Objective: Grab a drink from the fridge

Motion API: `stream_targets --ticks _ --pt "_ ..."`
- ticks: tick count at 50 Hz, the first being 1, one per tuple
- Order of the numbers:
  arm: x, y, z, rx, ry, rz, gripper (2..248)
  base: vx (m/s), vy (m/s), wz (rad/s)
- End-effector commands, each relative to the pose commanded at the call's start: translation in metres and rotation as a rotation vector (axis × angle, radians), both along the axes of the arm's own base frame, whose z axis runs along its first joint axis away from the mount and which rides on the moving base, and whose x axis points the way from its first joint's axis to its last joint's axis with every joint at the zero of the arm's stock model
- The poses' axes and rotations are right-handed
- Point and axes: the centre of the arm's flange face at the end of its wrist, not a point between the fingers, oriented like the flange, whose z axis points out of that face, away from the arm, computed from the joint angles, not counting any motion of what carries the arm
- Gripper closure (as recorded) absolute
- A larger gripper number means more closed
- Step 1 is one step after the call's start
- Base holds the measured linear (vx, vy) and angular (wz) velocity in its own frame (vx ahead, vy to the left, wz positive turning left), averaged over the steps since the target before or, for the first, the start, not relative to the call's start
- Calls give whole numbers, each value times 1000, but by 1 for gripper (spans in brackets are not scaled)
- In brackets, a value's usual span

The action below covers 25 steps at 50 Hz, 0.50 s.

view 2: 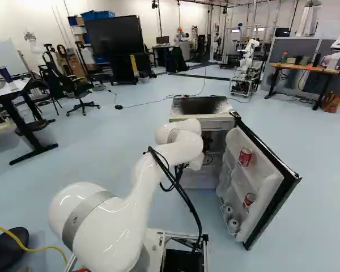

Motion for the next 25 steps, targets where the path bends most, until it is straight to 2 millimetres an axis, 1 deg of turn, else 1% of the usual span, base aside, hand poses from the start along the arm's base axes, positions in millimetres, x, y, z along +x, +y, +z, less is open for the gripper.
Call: stream_targets --ticks 25 --pt "0 0 0 0 0 0 232 0 0 0"
